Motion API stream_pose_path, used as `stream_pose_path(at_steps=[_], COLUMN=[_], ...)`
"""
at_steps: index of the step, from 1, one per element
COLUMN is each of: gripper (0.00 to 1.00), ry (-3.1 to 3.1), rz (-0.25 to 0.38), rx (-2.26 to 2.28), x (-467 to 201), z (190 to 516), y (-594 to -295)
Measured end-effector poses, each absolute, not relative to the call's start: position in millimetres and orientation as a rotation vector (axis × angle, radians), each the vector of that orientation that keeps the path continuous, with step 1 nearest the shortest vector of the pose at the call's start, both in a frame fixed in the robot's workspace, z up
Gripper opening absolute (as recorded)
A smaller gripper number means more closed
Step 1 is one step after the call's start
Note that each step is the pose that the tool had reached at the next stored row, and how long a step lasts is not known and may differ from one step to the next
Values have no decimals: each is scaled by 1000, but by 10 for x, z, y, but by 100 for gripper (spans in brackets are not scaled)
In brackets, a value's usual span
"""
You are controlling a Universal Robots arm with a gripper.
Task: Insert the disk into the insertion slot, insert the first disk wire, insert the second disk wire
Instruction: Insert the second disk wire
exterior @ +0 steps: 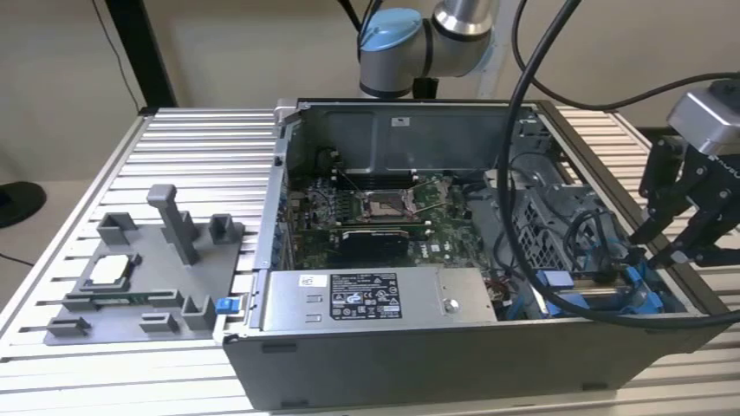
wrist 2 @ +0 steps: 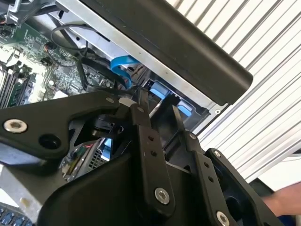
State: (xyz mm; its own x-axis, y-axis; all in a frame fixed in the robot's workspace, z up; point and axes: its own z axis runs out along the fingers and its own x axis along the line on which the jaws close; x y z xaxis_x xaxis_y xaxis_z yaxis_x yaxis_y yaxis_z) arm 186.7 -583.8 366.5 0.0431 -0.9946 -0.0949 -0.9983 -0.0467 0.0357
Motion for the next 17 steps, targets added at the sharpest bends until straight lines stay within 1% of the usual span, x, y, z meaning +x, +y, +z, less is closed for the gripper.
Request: stream_pose_path(at_steps=[7, 8, 13, 17], gripper=[0, 100, 100, 100], ry=[2141, 2141, 2149, 2162], rz=[145, 145, 147, 167], rx=[-2239, -2239, -2233, -2237], x=[1861, 1861, 1860, 1880], z=[3665, 3665, 3660, 3658], y=[-5838, -5838, -5828, -5826])
